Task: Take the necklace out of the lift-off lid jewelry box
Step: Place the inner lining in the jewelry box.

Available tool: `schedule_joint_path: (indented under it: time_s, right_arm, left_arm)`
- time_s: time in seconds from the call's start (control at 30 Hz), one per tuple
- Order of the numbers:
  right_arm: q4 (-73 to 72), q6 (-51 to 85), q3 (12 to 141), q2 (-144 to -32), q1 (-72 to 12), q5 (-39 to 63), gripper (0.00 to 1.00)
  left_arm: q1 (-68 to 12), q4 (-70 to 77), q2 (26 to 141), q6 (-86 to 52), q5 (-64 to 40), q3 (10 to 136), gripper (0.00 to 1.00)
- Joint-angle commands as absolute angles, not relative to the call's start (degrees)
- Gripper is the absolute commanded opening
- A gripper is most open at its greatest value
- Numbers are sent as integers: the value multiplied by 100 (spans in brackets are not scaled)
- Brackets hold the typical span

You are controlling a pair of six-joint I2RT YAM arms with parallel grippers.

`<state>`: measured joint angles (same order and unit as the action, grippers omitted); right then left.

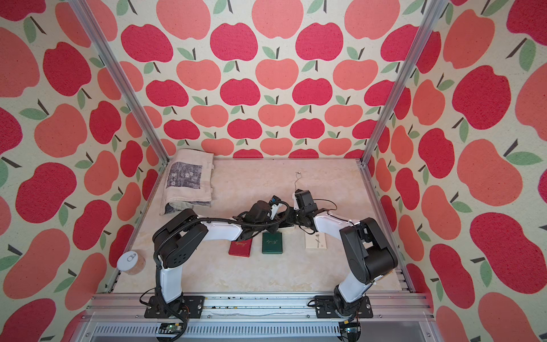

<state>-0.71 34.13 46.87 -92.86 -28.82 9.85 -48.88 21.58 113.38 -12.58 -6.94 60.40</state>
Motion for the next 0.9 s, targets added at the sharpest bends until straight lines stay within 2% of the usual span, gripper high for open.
schedule_joint_path:
  time_s: [0.0, 0.17, 0.53, 0.63, 0.87]
  right_arm:
    - [152, 3362, 4612, -9078, -2887, 819, 43]
    - [242, 3331, 4589, -8998, -2892, 702, 53]
    - [633, 3217, 4526, -8559, -2892, 239, 61]
    - [693, 3177, 4526, -8500, -2892, 263, 60]
    - [659, 3111, 4568, -8589, -2897, 507, 41]
  left_arm:
    - [-4885, 2021, 11497, -1327, -732, 6144, 0]
    - [-4887, 2037, 11496, -1344, -738, 6135, 0]
    - [-4887, 2087, 11494, -1359, -738, 6097, 0]
    - [-4887, 2139, 11487, -1362, -756, 6069, 0]
    - [-4887, 2359, 11376, -1340, -799, 5985, 0]
